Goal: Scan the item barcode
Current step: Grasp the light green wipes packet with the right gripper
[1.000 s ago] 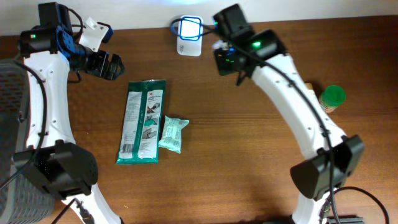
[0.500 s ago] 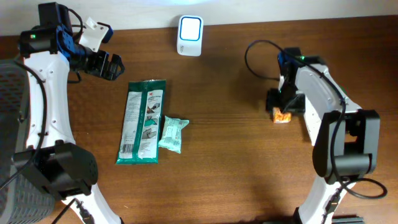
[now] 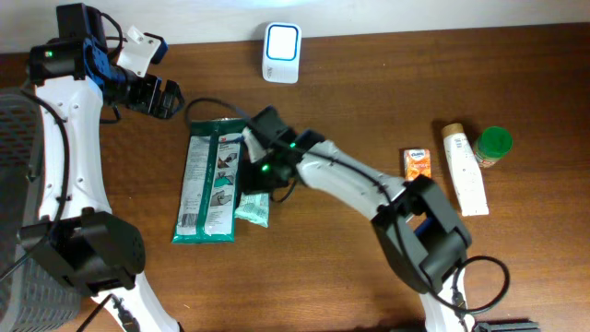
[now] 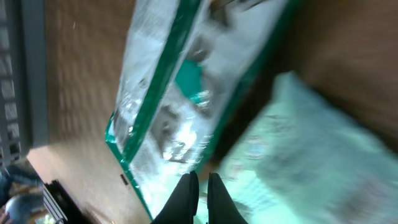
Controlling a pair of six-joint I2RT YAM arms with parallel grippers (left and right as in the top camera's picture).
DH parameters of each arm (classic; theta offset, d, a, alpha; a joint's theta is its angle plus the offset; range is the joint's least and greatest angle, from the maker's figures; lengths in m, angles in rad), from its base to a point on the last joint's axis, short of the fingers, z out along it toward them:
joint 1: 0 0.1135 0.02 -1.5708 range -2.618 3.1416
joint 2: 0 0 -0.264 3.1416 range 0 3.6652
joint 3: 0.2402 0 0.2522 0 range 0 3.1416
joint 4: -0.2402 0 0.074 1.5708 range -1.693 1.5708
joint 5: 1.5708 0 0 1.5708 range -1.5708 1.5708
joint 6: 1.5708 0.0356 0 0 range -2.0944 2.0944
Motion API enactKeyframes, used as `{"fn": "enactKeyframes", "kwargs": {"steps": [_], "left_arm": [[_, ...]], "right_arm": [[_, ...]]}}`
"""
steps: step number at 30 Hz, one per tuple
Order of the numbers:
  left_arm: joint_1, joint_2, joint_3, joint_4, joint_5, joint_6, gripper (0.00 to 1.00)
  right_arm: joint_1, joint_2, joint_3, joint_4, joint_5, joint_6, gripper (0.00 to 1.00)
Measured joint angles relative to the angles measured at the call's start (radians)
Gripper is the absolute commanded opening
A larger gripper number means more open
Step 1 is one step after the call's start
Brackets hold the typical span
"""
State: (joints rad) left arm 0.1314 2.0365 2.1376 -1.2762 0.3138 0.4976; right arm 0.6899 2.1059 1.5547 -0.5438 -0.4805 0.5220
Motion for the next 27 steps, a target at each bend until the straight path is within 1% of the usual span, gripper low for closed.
{"fn": "enactKeyframes", "kwargs": {"steps": [2,3,4,5,7,8,10,12,13,14,15,16,17,18,20,22,24,26,27], "left_arm": [[0.000,0.000,0.000,0.000,0.000,0.000,0.99],[0.000,0.000,0.000,0.000,0.000,0.000,0.99],[0.000,0.000,0.000,0.000,0.000,0.000,0.99],[0.000,0.000,0.000,0.000,0.000,0.000,0.99],[0.000,0.000,0.000,0.000,0.000,0.000,0.99],[0.000,0.000,0.000,0.000,0.000,0.000,0.99],[0.000,0.000,0.000,0.000,0.000,0.000,0.99],[0.000,0.000,0.000,0.000,0.000,0.000,0.99],[0.000,0.000,0.000,0.000,0.000,0.000,0.99],[0.000,0.000,0.000,0.000,0.000,0.000,0.99],[0.000,0.000,0.000,0.000,0.000,0.000,0.99],[0.000,0.000,0.000,0.000,0.000,0.000,0.99],[0.000,0.000,0.000,0.000,0.000,0.000,0.99],[0.000,0.000,0.000,0.000,0.000,0.000,0.99],[0.000,0.000,0.000,0.000,0.000,0.000,0.99],[0.000,0.000,0.000,0.000,0.000,0.000,0.99],[0.000,0.000,0.000,0.000,0.000,0.000,0.99],[0.000,0.000,0.000,0.000,0.000,0.000,0.99],[0.000,0.000,0.000,0.000,0.000,0.000,0.99]], "right_arm": [[0.054,0.026,0.000,0.032,0.005,0.053,0.05],[0.065,0.038,0.000,0.018,0.007,0.064,0.05],[0.071,0.052,-0.001,-0.012,0.008,0.076,0.05],[0.071,0.055,0.002,-0.086,0.016,0.071,0.05],[0.054,0.055,0.007,-0.259,0.058,0.041,0.06],[0.024,0.056,0.005,-0.326,0.077,0.006,0.08],[-0.064,0.056,0.001,-0.374,0.103,-0.073,0.10],[-0.132,0.055,0.001,-0.387,0.111,-0.132,0.15],[-0.160,0.055,0.001,-0.389,0.088,-0.192,0.16],[-0.183,0.051,0.007,-0.431,0.067,-0.242,0.23],[-0.193,0.029,0.013,-0.459,0.050,-0.279,0.44],[-0.204,0.011,0.031,-0.475,0.041,-0.316,0.52],[-0.221,-0.018,0.052,-0.473,0.036,-0.358,0.63],[-0.243,-0.039,0.070,-0.446,0.033,-0.404,0.76],[-0.283,-0.042,0.081,-0.349,0.029,-0.471,0.81],[-0.288,-0.005,0.082,-0.282,0.003,-0.509,0.81],[-0.288,0.065,0.082,-0.224,-0.083,-0.525,0.80],[-0.288,0.135,0.082,-0.209,-0.174,-0.528,0.74],[-0.286,0.143,0.085,-0.207,-0.209,-0.532,0.69]]}}
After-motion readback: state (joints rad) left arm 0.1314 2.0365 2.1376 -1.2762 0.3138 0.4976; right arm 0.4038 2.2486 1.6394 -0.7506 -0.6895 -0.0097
